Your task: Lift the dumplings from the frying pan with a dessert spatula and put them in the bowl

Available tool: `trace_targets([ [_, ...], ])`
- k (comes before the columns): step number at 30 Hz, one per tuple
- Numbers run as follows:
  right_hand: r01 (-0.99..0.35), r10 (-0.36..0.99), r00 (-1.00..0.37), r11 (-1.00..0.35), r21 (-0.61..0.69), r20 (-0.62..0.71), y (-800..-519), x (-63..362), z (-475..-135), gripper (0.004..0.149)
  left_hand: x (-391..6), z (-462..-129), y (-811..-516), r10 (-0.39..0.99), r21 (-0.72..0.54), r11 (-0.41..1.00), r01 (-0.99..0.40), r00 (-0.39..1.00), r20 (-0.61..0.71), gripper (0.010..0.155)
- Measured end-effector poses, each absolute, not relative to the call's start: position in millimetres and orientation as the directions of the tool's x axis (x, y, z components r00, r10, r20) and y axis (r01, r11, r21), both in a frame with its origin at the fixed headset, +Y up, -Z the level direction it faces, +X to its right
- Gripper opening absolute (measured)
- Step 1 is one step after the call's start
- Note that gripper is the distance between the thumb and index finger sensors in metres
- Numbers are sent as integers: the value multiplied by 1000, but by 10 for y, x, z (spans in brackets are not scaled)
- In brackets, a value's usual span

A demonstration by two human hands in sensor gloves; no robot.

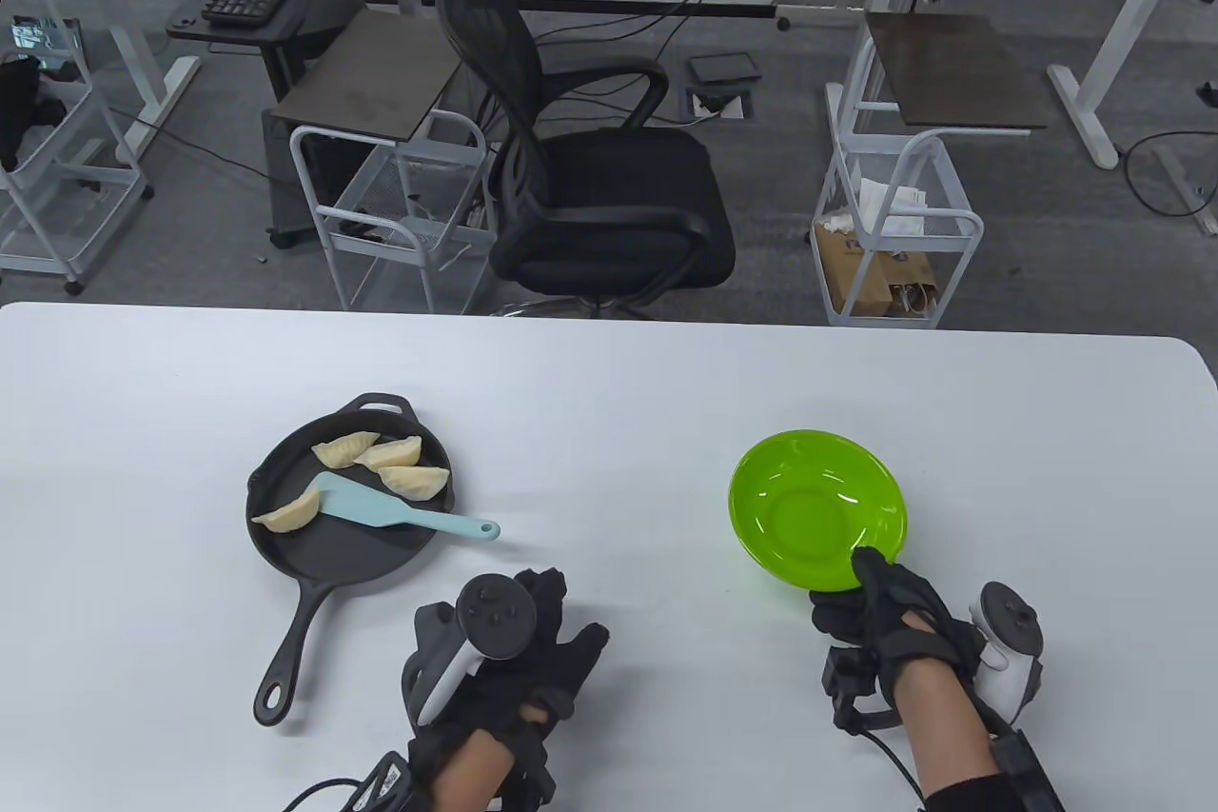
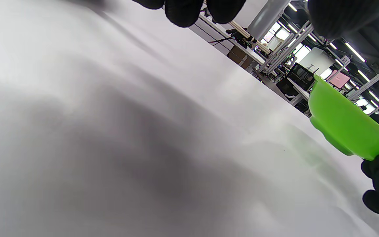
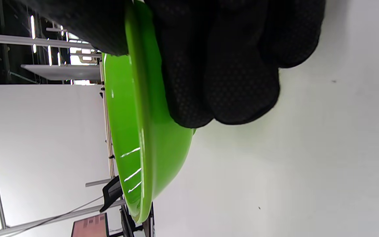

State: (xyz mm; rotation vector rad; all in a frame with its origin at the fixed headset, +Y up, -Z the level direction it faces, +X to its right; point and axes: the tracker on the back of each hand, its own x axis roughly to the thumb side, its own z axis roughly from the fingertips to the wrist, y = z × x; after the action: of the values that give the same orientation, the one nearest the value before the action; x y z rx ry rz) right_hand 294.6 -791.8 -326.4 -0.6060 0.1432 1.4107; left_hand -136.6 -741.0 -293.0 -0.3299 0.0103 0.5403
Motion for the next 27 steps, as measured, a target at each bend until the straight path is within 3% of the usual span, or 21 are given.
trace_targets([
  [16,-888,811,282,19,-459,-513,-8054,3181,-3455,69,-1383,-2934,-7396,512,-317,794,-518,852,-110,83],
  [20,-870,805,339,73,-487,-486,-8076,3228,-3474,70,-1388,-2932,-7392,508,-318,796,-516,854,-113,83],
  [27,-872,832,277,8,-489,-481,-8026,3265,-3462,69,-1386,-2929,-7386,525,-325,783,-530,844,-109,82],
])
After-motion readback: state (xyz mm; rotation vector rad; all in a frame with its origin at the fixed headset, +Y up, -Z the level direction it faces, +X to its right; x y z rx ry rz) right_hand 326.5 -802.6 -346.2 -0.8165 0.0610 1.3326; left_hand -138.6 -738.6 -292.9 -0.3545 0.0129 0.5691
